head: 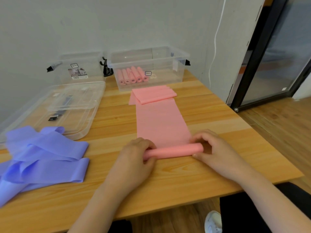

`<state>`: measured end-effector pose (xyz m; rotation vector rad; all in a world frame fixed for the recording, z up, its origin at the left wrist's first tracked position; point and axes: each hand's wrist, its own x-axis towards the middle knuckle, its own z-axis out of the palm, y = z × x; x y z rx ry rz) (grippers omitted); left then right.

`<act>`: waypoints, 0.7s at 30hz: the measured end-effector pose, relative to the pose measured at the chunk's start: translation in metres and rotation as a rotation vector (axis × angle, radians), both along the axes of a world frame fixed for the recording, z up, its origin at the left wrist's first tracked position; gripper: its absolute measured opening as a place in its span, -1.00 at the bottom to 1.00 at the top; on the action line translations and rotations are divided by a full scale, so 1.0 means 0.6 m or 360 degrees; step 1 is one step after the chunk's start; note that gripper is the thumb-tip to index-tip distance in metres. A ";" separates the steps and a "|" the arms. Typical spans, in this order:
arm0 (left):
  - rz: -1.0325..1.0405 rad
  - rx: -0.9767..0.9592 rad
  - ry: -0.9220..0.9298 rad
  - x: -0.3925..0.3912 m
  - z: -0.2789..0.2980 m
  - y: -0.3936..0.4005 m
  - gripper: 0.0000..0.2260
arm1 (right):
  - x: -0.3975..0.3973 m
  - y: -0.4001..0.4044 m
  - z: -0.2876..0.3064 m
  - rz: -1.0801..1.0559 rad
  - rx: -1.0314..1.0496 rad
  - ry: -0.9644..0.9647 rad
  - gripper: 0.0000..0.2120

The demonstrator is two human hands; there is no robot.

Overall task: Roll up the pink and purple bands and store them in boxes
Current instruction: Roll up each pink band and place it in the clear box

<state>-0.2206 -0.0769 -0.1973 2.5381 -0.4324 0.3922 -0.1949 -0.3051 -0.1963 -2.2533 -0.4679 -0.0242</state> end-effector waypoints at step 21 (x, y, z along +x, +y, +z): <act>0.0065 -0.0214 0.0070 -0.007 0.007 -0.002 -0.83 | -0.006 0.010 -0.002 -0.0232 0.0073 -0.0144 -0.84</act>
